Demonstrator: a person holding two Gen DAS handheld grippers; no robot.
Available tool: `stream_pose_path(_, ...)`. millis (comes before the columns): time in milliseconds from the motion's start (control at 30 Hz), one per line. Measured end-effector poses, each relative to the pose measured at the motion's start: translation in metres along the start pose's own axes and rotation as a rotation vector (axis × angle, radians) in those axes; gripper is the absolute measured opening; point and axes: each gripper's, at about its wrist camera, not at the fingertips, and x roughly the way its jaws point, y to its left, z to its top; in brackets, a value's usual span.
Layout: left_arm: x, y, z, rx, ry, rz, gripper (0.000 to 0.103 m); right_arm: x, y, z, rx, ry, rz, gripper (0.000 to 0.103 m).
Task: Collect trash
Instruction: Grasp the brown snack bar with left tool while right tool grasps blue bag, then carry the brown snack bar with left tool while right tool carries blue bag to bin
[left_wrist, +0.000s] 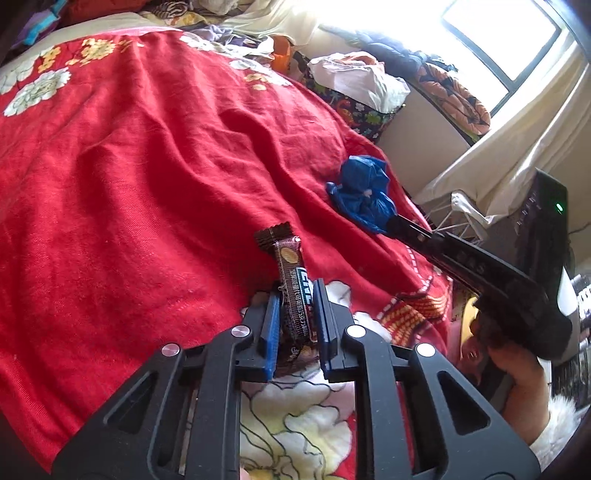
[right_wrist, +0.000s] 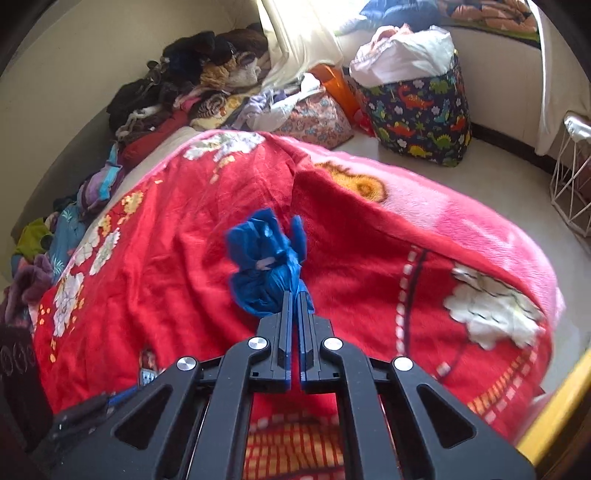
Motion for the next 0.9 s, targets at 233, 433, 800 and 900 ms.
stream_pose_path(233, -0.018, -0.023, 0.001, 0.068, -0.036, -0.033, 0.011, -0.061, -0.007, -0.017, 0.009, -0.09, 0.013, 0.003)
stream_pose_path(433, -0.029, -0.05, 0.0, 0.125, -0.066, -0.058, 0.011, -0.11, -0.018, -0.032, 0.046, -0.164, 0.008, 0.003)
stream_pose_path(800, -0.045, -0.096, -0.008, 0.216, -0.097, -0.11, 0.011, -0.182, -0.046, -0.057, 0.083, -0.254, -0.04, 0.003)
stream_pose_path(900, -0.046, -0.106, -0.009, 0.232, -0.101, -0.122, 0.011, -0.194, -0.05, -0.063, 0.097, -0.271, -0.053, 0.003)
